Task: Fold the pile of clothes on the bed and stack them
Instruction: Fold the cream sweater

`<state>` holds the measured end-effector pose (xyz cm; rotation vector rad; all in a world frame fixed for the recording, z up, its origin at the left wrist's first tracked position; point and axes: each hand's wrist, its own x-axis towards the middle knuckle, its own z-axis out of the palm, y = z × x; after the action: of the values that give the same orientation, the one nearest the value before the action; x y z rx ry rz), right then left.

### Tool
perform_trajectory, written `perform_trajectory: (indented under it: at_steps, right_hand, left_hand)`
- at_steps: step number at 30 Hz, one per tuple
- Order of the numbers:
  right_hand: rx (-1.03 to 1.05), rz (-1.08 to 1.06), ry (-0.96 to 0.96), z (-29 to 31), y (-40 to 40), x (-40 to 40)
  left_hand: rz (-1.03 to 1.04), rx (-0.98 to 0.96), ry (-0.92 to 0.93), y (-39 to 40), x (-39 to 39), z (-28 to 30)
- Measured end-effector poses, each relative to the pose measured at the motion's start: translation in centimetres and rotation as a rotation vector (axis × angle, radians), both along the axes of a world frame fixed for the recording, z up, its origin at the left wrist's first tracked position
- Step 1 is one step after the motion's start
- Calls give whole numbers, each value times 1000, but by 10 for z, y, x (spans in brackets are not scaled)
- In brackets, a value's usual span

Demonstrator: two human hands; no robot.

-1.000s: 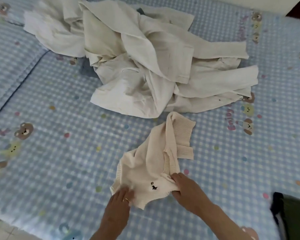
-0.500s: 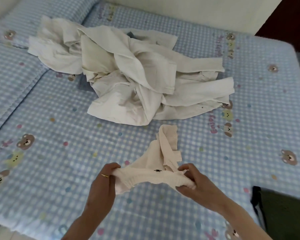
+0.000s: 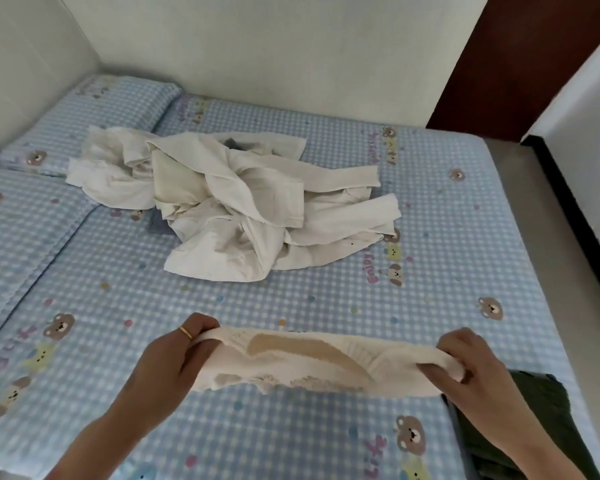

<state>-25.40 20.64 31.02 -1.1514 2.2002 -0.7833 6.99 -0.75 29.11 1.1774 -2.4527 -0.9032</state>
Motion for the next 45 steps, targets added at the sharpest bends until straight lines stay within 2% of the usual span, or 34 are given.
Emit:
perform_trajectory:
  at_steps: [4, 7, 11, 14, 17, 22, 24, 26, 29, 33, 35, 37, 39, 42, 45]
  right_hand:
    - [7, -119, -144, 25, 35, 18]
    - [-35, -201, -238, 38, 48, 24]
    - [-31, -179, -219, 32, 37, 17]
    - [46, -287, -205, -19, 14, 5]
    - [184, -390, -221, -97, -17, -13]
    - [199, -509, -109, -213, -98, -80]
    - [228, -530, -121, -257, -121, -99]
    - [284, -518, -119, -296, -122, -100]
    - [357, -498, -72, -332, -90, -64]
    - [485, -652, -133, -348, -9, 15]
    - [508, -723, -193, -352, 27, 55]
    - [492, -720, -314, -354, 46, 83]
    - [501, -705, -407, -355, 56, 95]
    - [493, -796, -283, -350, 72, 82]
    - [494, -854, -286, -337, 95, 72]
  left_hand:
    - [-22, -30, -60, 20, 10, 31]
    - [-54, -29, -39, 21, 15, 55]
    - [-100, 39, -117, -5, -9, 43]
    - [-142, 98, -267, -31, -48, -13]
    - [-171, 127, -412, -58, -89, -91]
    - [-12, 17, -338, -116, -160, -207]
    - [27, -43, -408, -120, -170, -250]
    - [-46, -98, -550, -101, -161, -289]
    - [-57, 4, -565, -33, -117, -326]
    - [234, 373, -614, 57, -55, -336]
    - [340, 580, -535, 87, -39, -338]
    - [377, 684, -423, 101, -35, -339]
    - [351, 645, -412, 103, -32, -338]
    - [353, 510, -435, 95, -17, -336]
    - [356, 551, -412, 101, 3, -331]
